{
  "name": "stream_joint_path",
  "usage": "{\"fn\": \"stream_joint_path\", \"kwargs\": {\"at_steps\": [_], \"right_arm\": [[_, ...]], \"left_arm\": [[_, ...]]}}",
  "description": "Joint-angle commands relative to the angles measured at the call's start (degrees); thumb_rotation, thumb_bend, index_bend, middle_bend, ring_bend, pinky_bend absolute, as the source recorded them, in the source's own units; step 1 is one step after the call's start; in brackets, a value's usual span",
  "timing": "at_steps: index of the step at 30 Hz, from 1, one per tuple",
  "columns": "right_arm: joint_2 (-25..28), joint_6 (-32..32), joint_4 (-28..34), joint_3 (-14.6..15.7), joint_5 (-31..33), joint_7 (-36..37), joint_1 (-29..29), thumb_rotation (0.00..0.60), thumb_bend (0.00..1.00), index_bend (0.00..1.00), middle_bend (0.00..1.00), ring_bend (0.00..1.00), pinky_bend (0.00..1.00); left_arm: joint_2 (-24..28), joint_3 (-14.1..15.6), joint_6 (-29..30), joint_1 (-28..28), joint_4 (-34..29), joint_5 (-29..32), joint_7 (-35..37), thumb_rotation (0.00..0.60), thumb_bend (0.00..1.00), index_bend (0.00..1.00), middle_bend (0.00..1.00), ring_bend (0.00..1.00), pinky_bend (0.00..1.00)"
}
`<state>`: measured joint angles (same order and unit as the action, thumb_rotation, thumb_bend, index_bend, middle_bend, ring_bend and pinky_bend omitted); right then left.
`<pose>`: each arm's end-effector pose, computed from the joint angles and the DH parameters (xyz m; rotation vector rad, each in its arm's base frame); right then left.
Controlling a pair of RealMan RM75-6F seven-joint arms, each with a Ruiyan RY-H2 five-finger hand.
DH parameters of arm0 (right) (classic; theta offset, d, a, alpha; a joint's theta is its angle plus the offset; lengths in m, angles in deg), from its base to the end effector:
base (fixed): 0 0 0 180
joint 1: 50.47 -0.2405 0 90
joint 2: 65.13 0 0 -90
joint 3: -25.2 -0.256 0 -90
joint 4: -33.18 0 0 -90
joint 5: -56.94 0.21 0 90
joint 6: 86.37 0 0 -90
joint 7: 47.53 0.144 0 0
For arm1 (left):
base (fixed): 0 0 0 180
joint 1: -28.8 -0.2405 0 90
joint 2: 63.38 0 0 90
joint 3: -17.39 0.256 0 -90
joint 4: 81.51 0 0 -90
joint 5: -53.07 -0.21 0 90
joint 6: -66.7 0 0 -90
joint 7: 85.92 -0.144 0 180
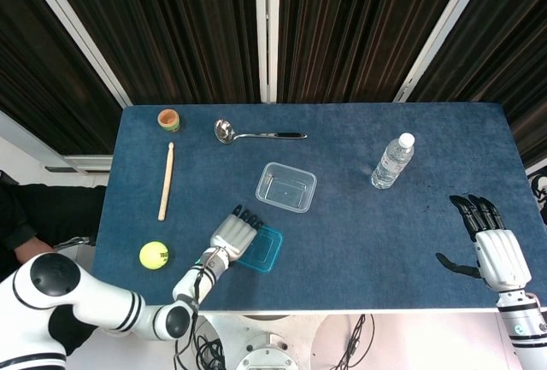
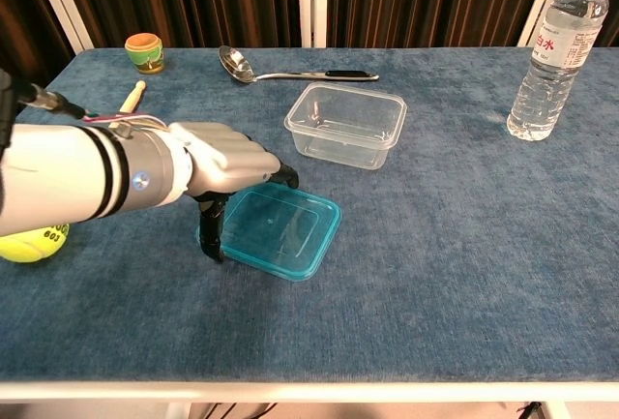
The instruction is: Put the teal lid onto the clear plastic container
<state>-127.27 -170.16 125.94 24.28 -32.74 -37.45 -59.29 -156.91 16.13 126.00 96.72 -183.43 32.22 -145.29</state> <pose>-0.2953 -0.1943 0.1583 1.4601 -0.9955 1.0601 -0.0626 0.2892 -0.0783 -2.2652 -0.7218 -0.3785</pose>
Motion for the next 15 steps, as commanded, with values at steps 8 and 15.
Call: {"fn": "stream_joint_path", "kwargs": {"at_steps": [8,15], "right_arm": [[0.7,0.6,1.5,-0.6,-1.3,-1.2,-0.9,0.600,0.10,0.00,0.09,0.00,0.03],[1.2,0.8,2.7,-0.6,-1.6,-2.4,-0.9,0.600,0.10,0.00,0.09,0.00,0.03]], "left_arm": [[9.9,1.4,4.2,-5.3,-11.1,-8.7,8.9,0.600,0.26,0.30,0.21,0.07,0.04],[14.3,-4.0,0.7,-3.4,-11.8,-8.3,12.9,0.600,0.26,0.30,0.21,0.07,0.04]]}}
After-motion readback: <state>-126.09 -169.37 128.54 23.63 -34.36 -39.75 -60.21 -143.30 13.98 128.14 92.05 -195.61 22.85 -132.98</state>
